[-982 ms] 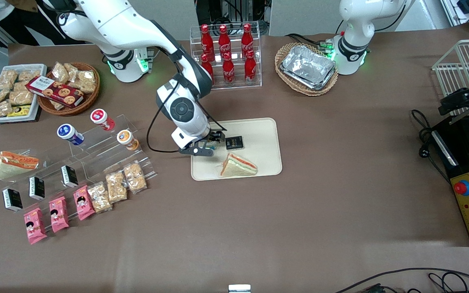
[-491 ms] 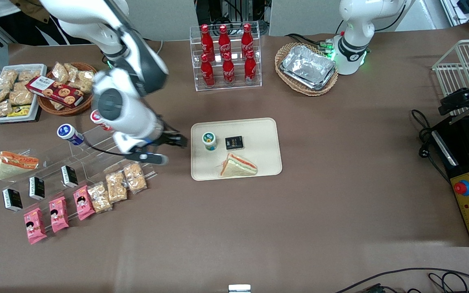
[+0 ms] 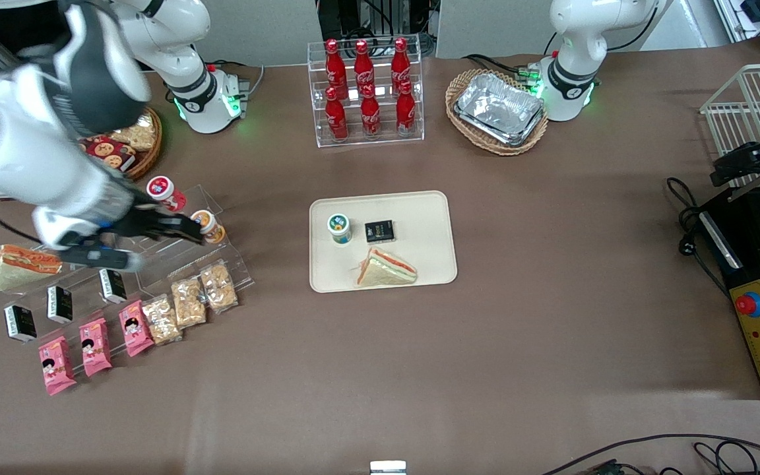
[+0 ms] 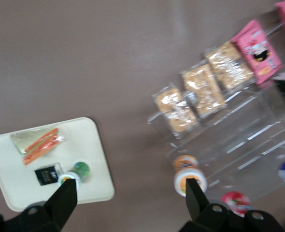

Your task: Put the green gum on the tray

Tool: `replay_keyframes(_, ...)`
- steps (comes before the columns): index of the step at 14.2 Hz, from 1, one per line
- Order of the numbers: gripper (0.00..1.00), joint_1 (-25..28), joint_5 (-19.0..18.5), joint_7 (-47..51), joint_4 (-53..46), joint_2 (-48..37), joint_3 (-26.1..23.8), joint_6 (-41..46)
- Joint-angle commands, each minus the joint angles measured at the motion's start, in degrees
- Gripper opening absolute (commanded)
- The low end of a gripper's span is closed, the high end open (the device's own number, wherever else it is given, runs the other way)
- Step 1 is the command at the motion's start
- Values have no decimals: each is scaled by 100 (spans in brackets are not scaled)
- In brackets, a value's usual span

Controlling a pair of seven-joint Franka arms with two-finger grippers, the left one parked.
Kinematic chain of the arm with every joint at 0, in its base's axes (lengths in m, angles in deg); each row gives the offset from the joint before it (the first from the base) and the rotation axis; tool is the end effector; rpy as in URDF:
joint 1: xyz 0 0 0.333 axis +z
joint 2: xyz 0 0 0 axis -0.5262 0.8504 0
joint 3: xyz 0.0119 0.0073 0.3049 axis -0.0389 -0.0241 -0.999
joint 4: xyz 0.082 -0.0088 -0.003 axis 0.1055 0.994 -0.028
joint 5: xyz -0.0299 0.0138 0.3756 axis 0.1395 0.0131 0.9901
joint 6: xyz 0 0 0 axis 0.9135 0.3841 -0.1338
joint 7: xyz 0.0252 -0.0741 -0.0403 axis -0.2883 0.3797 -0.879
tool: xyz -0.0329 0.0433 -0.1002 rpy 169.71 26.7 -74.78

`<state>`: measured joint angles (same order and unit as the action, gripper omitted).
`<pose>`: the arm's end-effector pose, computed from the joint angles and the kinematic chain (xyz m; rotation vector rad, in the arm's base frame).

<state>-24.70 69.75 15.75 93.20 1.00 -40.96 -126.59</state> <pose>0.5534 0.1128 0.5177 -2.9877 0.2779 0.0858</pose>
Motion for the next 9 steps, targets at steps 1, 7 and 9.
replay_keyframes(1,100,-581,-57,-949,-207,-256,109,550)
replay_keyframes(7,100,-608,-75,-1083,-1068,-248,918,1667)
replay_keyframes(9,100,-599,-258,-1083,-1183,-248,972,1922)
